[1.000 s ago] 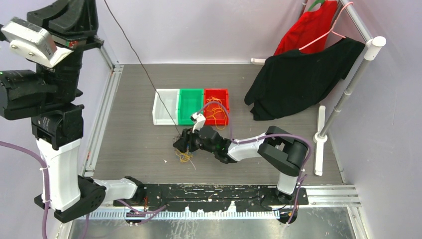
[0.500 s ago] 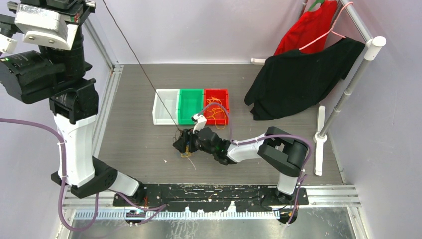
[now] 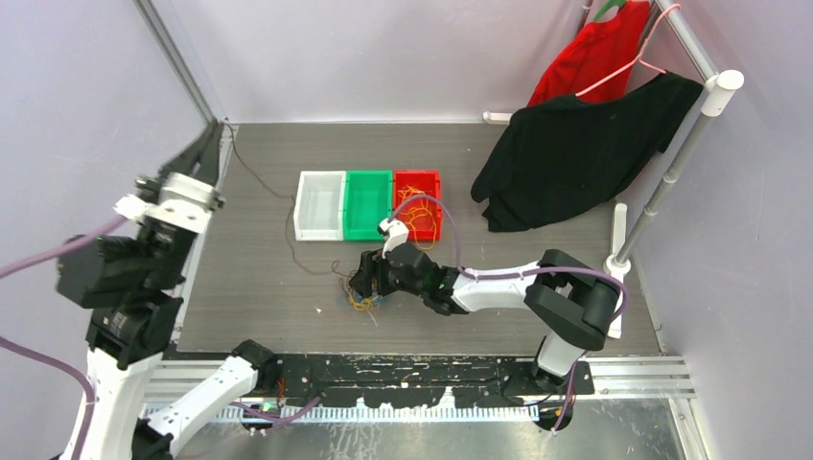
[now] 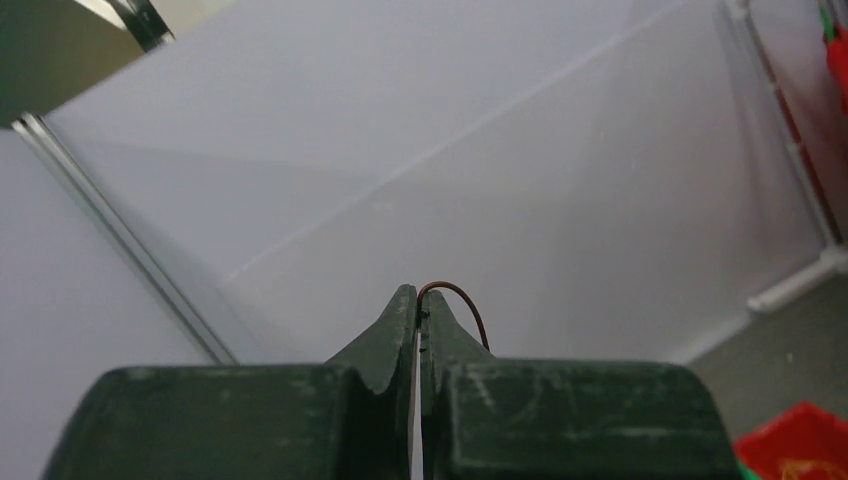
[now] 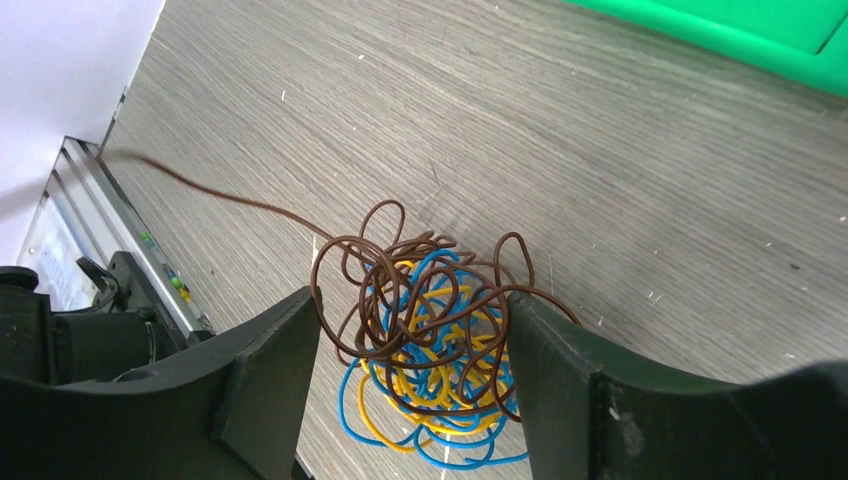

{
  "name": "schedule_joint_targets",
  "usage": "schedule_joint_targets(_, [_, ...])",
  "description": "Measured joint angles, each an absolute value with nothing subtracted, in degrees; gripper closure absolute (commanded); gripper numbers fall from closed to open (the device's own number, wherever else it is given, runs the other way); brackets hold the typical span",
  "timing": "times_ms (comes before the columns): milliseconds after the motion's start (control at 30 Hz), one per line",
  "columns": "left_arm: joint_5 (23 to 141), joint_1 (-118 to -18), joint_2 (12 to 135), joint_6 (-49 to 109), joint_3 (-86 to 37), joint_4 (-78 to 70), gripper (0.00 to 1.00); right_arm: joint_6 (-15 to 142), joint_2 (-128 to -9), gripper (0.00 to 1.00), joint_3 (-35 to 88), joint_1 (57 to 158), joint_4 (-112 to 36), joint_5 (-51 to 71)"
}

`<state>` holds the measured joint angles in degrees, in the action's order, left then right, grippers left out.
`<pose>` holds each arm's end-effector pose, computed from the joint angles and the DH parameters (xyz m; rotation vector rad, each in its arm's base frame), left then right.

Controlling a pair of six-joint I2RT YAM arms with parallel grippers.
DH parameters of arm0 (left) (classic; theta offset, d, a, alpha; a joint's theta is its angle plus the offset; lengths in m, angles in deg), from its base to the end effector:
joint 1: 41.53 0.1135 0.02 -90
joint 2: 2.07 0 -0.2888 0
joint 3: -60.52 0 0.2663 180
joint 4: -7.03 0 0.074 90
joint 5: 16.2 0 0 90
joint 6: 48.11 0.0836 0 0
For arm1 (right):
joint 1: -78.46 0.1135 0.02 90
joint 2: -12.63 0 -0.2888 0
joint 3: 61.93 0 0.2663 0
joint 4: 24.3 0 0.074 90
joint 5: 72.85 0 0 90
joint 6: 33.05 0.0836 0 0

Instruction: Untangle the cables

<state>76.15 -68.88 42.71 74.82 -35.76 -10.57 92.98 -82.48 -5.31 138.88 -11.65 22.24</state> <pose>0.0975 -0.0543 0.6132 0.5243 0.8279 0.0694 0.2018 0.3405 0.1669 -0.3974 2.1239 0.9457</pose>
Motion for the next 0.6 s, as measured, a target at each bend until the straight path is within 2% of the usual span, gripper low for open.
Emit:
schedule_joint_targets(233, [66.99,-68.88,34.03,82.47,-14.80,-24.16,0.99,92.61,-81.89,0.49,-3.87,137.05,-15.78,19.88])
schedule_joint_targets(267, [66.55,-68.88,33.90,83.61,-12.77,-27.03,0.91,92.57,-81.89,0.53,-3.67,136.87,-16.39,19.46])
schedule_joint_targets(333, [65.74,-68.88,34.07,86.10,-8.64,-33.37,0.64,92.55,-81.89,0.61,-3.17,136.54,-17.35,18.43])
schedule_joint_targets(400, [65.46,-68.88,35.19,87.98,-5.36,-40.32,0.46,92.39,-81.89,0.71,-2.54,136.39,-18.29,17.54])
schedule_joint_targets(467, [66.38,-68.88,37.13,89.58,-3.13,-47.18,0.36,92.24,-81.89,0.80,-1.62,136.35,-19.36,16.25])
schedule_joint_targets(600, [70.95,-68.88,42.07,89.77,-0.92,-55.40,0.26,92.26,-81.89,0.82,0.42,136.35,-21.07,14.50])
